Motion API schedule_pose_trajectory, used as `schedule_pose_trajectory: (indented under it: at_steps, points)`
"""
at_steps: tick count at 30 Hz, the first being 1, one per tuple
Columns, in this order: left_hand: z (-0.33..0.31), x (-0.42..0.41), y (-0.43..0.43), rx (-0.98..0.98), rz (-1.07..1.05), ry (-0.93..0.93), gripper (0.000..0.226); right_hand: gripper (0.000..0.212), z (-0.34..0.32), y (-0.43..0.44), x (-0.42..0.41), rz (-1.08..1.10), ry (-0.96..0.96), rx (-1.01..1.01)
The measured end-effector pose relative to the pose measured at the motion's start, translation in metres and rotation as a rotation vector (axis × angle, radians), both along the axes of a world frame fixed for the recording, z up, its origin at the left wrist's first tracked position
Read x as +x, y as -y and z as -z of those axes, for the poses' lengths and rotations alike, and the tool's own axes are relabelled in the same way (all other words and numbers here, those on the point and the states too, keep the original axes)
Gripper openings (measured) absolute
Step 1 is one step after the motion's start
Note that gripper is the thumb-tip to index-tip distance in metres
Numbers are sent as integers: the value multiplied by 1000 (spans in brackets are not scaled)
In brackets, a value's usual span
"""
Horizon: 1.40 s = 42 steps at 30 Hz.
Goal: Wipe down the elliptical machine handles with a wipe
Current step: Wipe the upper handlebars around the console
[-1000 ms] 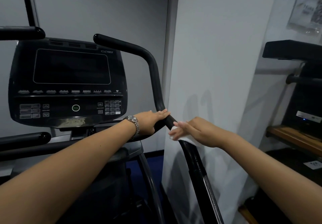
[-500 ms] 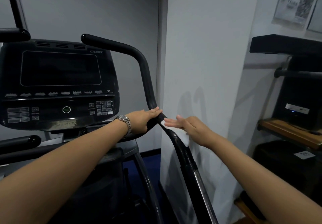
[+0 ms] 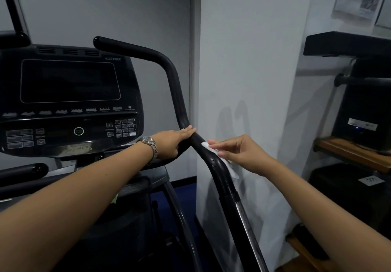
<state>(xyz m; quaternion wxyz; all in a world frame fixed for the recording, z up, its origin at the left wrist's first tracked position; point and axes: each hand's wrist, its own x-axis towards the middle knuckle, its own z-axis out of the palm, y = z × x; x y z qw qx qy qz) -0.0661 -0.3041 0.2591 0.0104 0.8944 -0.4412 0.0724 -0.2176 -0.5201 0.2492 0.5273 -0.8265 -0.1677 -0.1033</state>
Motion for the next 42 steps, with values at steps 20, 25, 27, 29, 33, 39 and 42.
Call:
schedule_pose_trajectory:
  at_steps: [20, 25, 27, 29, 33, 39, 42]
  points:
    - [-5, -3, 1, 43, -20, 35, 83, 14, 18, -15, -25, 185, 236, 41]
    - [-4, -2, 1, 32, -26, 24, 82, 15, 8, -27, -15, 212, 238, -29]
    - [-4, -1, 2, 37, -25, 30, 81, 15, 12, -29, -18, 182, 248, -180]
    - [-4, -2, 3, 44, -33, 28, 80, 13, 13, -19, -26, 144, 189, -173]
    - [-6, -7, 3, 42, -57, 21, 80, 63, 1, -17, -32, 251, 213, -239]
    - [-8, -11, 5, 61, -68, 36, 81, 59, 13, -11, -41, 184, 175, -411]
    - [-7, -12, 5, 57, -77, 40, 81, 40, 8, -11, -45, 175, 180, -348]
